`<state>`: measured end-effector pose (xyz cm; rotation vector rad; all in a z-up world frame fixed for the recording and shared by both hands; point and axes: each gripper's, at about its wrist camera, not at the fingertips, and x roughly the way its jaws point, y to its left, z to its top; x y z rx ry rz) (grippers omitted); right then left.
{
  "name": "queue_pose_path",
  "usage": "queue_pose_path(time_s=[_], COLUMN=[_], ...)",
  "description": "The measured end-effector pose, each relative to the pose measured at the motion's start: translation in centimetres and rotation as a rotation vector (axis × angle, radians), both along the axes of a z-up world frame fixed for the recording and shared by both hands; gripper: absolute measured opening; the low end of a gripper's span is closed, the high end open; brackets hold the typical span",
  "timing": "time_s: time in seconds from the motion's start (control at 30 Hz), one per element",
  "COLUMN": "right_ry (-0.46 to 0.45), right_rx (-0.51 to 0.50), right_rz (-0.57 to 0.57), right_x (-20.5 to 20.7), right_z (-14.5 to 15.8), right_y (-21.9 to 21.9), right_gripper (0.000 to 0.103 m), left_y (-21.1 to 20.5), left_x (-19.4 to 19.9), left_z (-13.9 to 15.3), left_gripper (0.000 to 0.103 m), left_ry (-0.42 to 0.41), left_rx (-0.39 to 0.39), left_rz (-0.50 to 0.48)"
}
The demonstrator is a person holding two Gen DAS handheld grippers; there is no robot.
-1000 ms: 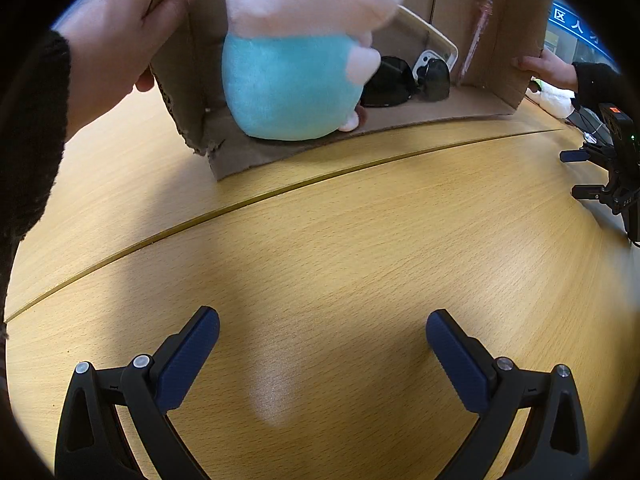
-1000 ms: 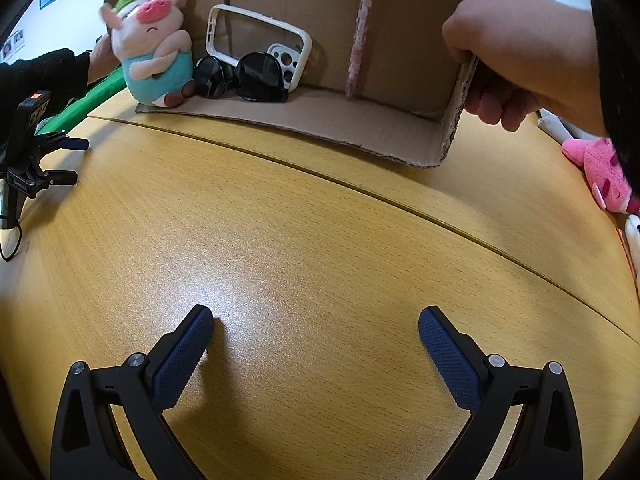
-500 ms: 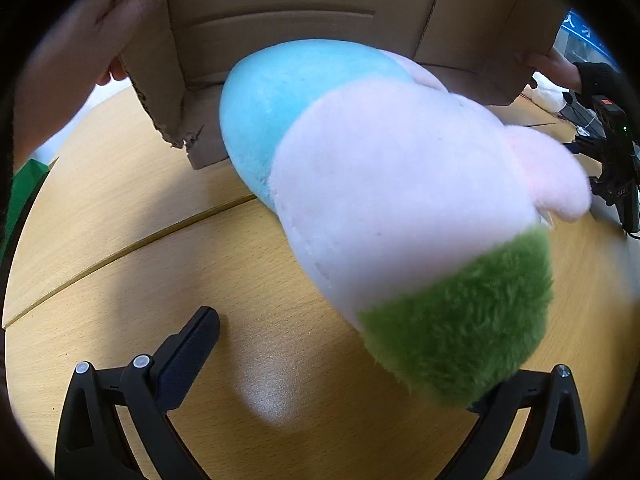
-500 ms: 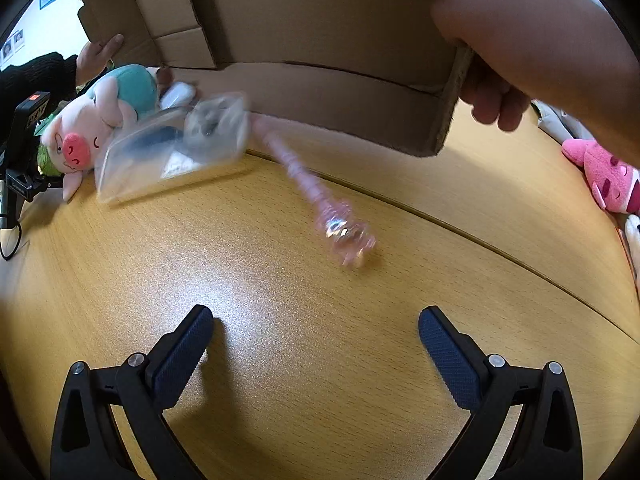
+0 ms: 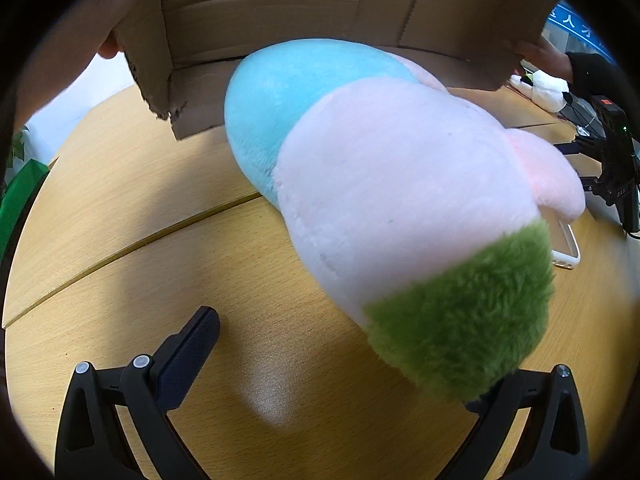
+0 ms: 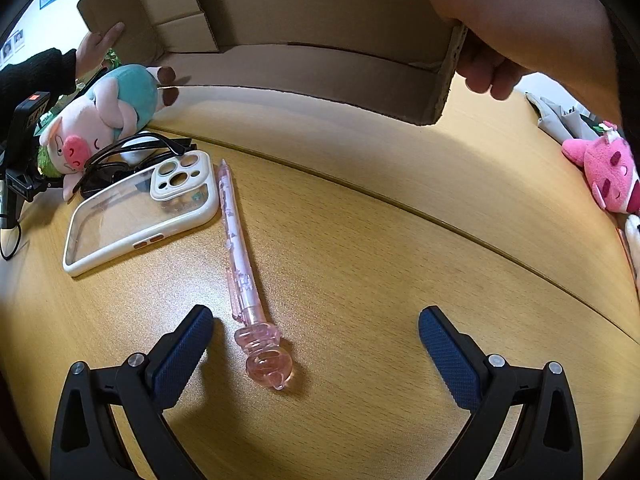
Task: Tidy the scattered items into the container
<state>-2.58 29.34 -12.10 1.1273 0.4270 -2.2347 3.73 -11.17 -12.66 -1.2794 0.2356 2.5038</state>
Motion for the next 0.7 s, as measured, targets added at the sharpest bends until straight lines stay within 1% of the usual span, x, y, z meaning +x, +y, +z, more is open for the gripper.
queue_pose_path(time_s=[0.3, 0.4, 0.7], right_ry=[0.0, 0.0, 0.0], right_rx=[0.0, 0.0, 0.0], right_rz=[0.001, 0.001, 0.001], right_x=[-0.03, -0.05, -0.09], right_z=[-0.02, -0.03, 0.0], right_y=[0.05, 0.06, 0.12], right_gripper=[0.103, 0.103, 0.103], left_y=[-0.01, 0.31, 0.34], left_x=[0.07, 0.52, 0.36], left_z=[-0.01, -0.09, -0.25], left_gripper=[0.103, 0.103, 0.103], left_ry=[0.0, 0.0, -0.001], left_rx=[0.001, -0.002, -0.001], left_rz=[-0.003, -0.042, -0.043])
